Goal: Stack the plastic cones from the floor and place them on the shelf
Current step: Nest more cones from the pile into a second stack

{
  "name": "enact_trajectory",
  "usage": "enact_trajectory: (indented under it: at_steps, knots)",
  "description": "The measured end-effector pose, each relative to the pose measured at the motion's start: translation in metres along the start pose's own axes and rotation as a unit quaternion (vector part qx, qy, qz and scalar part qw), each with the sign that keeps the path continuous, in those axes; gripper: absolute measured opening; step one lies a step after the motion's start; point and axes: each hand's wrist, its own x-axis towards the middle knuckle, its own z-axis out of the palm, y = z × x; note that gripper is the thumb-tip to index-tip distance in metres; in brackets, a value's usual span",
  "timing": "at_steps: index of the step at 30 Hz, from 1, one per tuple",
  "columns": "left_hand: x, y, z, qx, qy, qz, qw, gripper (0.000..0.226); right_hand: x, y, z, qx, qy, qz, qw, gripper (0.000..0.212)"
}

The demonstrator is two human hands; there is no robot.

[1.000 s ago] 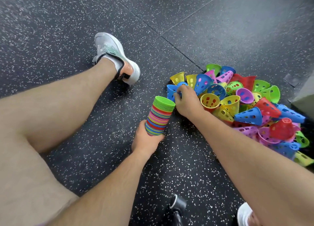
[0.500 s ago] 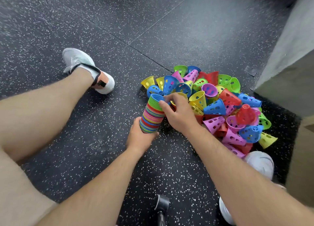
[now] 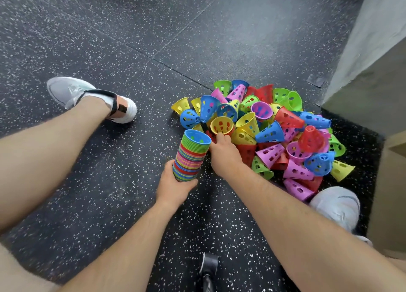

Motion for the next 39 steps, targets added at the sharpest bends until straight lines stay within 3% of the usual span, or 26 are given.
enact_trajectory:
  at_steps: [3,8,14,18,23,27,32,35,39]
  knots:
    - [0.002,-0.002,0.0,-0.012,-0.003,-0.001,1.0,0.069,0.007,-0.002,0.002,-0.056,-0.008,-0.006,0.998,0.039]
    - [0.006,-0.006,0.0,-0.031,-0.001,0.0,1.0,0.069,0.013,-0.005,0.014,-0.056,0.015,0.014,0.998,0.045]
    - [0.008,-0.009,-0.001,-0.045,0.001,0.002,0.999,0.071,0.007,0.002,0.018,-0.039,0.05,0.021,0.998,0.03]
    - [0.005,-0.005,-0.001,-0.038,0.003,0.003,0.999,0.066,-0.005,0.015,0.02,0.08,0.076,0.029,0.993,0.016]
    - [0.0,-0.002,0.002,-0.01,-0.01,0.008,1.0,0.067,-0.023,0.038,0.001,0.305,0.183,0.061,0.933,0.018]
    - [-0.005,0.001,0.006,0.025,-0.028,0.015,0.999,0.063,-0.035,0.051,-0.023,0.369,0.273,0.076,0.885,0.015]
    - [-0.011,0.005,0.009,0.039,-0.031,0.017,0.999,0.061,-0.041,0.049,-0.042,0.419,0.315,0.049,0.85,0.015]
    - [-0.014,0.008,0.011,0.036,-0.035,0.014,0.999,0.062,-0.043,0.04,-0.042,0.412,0.323,0.008,0.852,0.017]
    - [-0.016,0.013,0.014,0.035,-0.036,0.014,0.999,0.064,-0.047,0.029,-0.037,0.4,0.275,-0.042,0.873,0.017]
